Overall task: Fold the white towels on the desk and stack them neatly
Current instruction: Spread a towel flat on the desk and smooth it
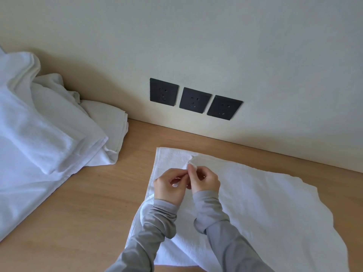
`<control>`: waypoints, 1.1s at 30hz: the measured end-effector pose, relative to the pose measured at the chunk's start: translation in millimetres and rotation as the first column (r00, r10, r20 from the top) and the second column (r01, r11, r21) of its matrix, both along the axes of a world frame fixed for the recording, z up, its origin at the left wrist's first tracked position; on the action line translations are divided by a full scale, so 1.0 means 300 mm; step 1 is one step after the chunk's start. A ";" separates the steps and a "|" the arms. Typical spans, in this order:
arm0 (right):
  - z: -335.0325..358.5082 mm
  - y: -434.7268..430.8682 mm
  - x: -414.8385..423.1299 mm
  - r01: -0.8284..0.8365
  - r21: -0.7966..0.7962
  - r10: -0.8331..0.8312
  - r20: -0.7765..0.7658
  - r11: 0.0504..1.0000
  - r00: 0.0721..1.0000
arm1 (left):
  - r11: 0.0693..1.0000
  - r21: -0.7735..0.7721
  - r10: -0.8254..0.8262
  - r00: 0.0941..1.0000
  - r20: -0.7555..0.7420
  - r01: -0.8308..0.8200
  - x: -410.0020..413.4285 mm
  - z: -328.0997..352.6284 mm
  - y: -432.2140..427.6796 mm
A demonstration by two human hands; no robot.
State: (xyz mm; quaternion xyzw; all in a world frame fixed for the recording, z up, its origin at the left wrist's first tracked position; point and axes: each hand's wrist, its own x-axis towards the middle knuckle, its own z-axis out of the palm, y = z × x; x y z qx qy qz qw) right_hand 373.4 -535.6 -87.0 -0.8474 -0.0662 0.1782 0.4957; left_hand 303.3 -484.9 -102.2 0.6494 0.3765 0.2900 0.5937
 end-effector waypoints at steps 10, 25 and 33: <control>0.006 -0.039 0.045 -0.131 0.033 0.123 0.179 0.991 0.976 | 0.960 -0.258 -0.074 0.794 -0.604 -0.106 0.082 -0.217 0.361; 0.051 -0.019 0.155 -0.477 0.085 0.483 -0.083 0.875 0.872 | 0.982 -0.186 -0.114 0.750 -0.652 -0.013 0.281 -0.296 0.393; 0.151 -0.054 0.193 -0.566 -0.056 0.566 0.180 0.822 0.804 | 0.984 -0.109 -0.165 0.941 -0.295 0.139 0.169 -0.037 0.215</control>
